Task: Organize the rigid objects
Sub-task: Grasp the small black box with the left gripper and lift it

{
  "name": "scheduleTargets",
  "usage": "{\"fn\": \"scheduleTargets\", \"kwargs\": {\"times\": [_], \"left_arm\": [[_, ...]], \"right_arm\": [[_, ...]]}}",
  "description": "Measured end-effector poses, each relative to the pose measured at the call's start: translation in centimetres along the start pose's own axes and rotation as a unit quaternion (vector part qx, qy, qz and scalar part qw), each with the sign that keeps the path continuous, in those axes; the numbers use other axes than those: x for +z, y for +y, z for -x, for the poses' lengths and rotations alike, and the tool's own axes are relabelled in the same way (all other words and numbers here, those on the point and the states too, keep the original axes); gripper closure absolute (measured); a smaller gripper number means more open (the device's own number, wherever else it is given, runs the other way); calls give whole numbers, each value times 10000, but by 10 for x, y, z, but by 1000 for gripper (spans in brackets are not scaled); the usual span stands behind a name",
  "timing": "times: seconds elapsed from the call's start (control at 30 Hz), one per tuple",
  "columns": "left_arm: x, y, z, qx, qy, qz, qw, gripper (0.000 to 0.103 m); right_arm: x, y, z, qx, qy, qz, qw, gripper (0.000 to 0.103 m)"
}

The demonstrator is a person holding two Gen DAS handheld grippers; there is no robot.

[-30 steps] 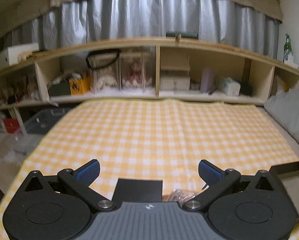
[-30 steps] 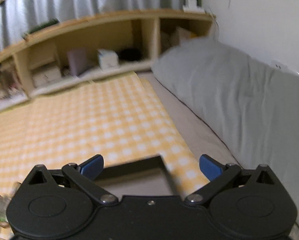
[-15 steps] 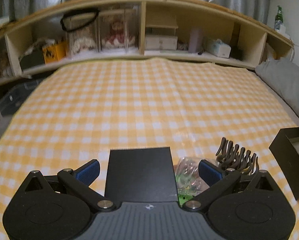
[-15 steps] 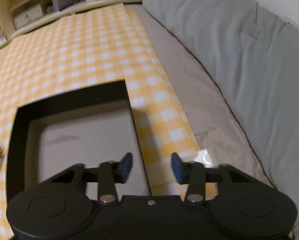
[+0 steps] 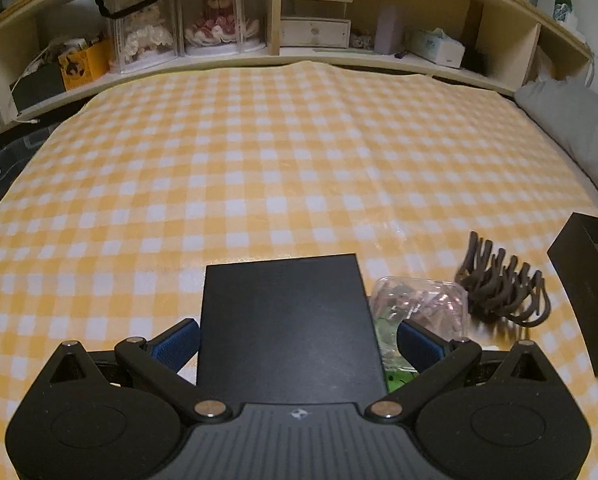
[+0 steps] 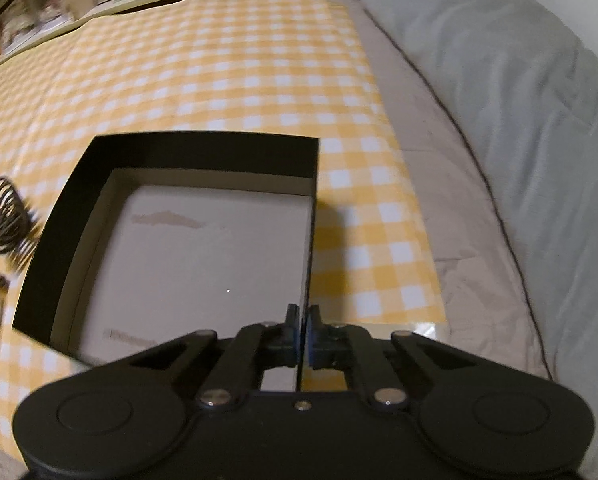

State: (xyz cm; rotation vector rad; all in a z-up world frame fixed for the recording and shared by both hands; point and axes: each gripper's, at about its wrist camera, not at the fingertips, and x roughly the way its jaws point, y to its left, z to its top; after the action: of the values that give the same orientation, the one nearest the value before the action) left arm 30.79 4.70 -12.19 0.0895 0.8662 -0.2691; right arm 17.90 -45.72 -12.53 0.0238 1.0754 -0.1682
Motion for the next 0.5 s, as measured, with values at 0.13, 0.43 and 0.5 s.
{"fn": "scheduleTargets", "kwargs": {"times": [0.13,0.43,0.5], "left_arm": [[3,8,-10,1,164,256,9995,0],[6,7,-21,41,516,543,9972,7],[7,5,-20,140,577,575,9966,7]], "right_arm": [[2,14,1,142,-23,365,9992,97],[3,50,2,450,-18,1038,9936,97],[4,56,3,481,-32,1100,9928,97]]}}
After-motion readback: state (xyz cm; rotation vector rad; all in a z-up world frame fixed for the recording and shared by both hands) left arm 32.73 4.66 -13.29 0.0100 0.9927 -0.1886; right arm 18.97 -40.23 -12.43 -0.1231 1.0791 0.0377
